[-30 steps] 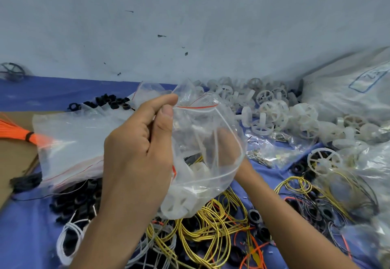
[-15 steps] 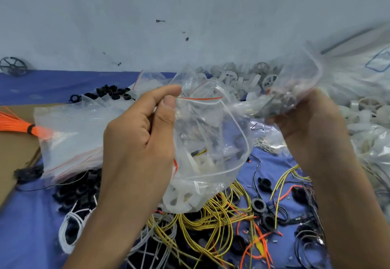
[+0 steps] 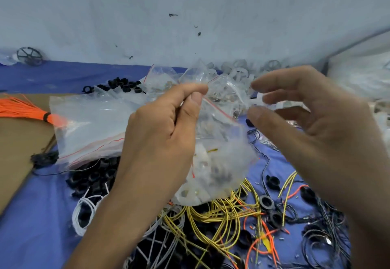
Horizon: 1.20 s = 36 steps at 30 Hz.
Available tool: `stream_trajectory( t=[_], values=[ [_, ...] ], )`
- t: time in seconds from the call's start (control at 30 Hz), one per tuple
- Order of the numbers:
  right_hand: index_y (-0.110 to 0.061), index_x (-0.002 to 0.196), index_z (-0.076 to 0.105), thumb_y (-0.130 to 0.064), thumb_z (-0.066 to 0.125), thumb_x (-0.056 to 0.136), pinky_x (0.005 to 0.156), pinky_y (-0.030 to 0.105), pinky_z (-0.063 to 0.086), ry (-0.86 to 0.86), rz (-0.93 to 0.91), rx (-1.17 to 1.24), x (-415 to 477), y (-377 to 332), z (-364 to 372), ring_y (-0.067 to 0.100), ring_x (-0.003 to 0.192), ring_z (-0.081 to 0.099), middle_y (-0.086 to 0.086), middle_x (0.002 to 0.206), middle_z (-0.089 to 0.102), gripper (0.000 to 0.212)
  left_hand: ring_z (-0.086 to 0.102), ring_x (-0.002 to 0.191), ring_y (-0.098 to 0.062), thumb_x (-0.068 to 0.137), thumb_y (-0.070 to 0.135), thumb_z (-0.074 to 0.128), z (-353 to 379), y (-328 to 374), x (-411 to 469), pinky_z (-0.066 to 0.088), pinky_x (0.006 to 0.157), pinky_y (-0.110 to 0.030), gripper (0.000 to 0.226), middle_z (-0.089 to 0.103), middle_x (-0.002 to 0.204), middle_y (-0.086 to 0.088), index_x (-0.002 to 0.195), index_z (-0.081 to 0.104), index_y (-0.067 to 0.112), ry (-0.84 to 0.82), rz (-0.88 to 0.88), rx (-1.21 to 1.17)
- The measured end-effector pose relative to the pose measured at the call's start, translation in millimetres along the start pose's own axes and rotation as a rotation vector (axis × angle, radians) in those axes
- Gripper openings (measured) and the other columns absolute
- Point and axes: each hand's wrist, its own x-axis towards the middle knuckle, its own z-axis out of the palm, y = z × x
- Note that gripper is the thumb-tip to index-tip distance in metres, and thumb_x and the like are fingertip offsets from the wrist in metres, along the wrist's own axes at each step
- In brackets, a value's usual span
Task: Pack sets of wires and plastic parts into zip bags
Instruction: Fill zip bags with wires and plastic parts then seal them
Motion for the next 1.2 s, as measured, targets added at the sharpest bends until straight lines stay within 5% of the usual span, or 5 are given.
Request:
stream_trajectory(
  t=[0.17,0.57,0.77,1.1,1.2],
  values=[
    [-0.053,0.101,0.065,-0.049,0.053,0.094,0.083,0.021,0.043,-0.258,0.094,-0.26,-8,-1,2,0.0,0.106,0.055,-0.026,0.126,0.048,0.015,0.034,0.035,-0.006,0.1,0.037,0.05,-5,6,-1,0.024,0.039,-0.009,0.023,0.05,0.052,-0.009,0.112,0.069,0.036,-0.069,0.045,0.047],
    [-0.045,0.093,0.06,-0.059,0.058,0.082,0.055,0.021,0.042,-0.349,0.277,-0.315,-8,9,4,0.0,0.064,0.058,-0.025,0.081,0.063,0.018,0.031,0.039,-0.005,0.096,0.041,0.054,-3,9,-2,0.025,0.038,-0.014,0.02,0.049,0.051,-0.006,0.108,0.069,0.044,-0.127,0.024,-0.024],
    [-0.022,0.091,0.074,-0.012,0.062,0.09,0.041,0.017,0.039,0.084,0.326,0.304,-1,13,-4,0.013,0.039,0.046,0.002,0.049,0.058,0.016,0.035,0.039,-0.006,0.086,0.036,0.07,-15,15,1,0.03,0.041,-0.01,0.023,0.042,0.045,0.006,0.108,0.07,0.044,-0.239,-0.049,-0.13],
    [-0.02,0.083,0.074,-0.005,0.053,0.087,0.043,0.018,0.04,0.305,0.446,0.715,8,25,3,0.012,0.044,0.046,0.001,0.056,0.057,0.027,0.052,0.057,-0.016,0.049,0.056,0.08,-28,35,-1,0.045,0.054,-0.025,0.059,0.061,0.077,0.005,0.103,0.057,0.045,-0.454,-0.106,-0.082],
    [-0.021,0.085,0.073,-0.006,0.052,0.088,0.046,0.019,0.042,0.319,0.453,0.74,9,29,2,0.013,0.046,0.048,0.0,0.057,0.057,0.026,0.051,0.062,0.0,0.046,0.043,0.078,-23,40,-1,0.037,0.059,-0.005,0.048,0.06,0.079,0.019,0.09,0.061,0.032,-0.445,-0.078,0.072]
  ],
)
